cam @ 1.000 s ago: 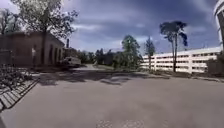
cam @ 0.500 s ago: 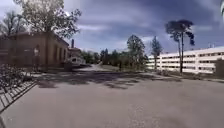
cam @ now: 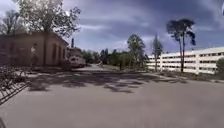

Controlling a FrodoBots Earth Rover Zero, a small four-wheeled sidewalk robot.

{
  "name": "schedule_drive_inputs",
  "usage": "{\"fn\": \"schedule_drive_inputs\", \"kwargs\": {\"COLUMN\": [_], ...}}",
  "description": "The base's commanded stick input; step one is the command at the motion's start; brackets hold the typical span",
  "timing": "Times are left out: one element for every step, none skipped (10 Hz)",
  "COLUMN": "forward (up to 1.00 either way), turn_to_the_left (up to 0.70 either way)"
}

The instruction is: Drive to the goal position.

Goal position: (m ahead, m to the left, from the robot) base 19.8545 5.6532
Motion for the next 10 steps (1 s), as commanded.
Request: {"fn": "schedule_drive_inputs", "kwargs": {"forward": [0.7,0.7,0.7,0.7,0.7,0.7,0.7,0.7,0.7,0.7], "turn_to_the_left": [0.06,0.06,0.06,0.06,0.06,0.06,0.06,0.06,0.06,0.06]}}
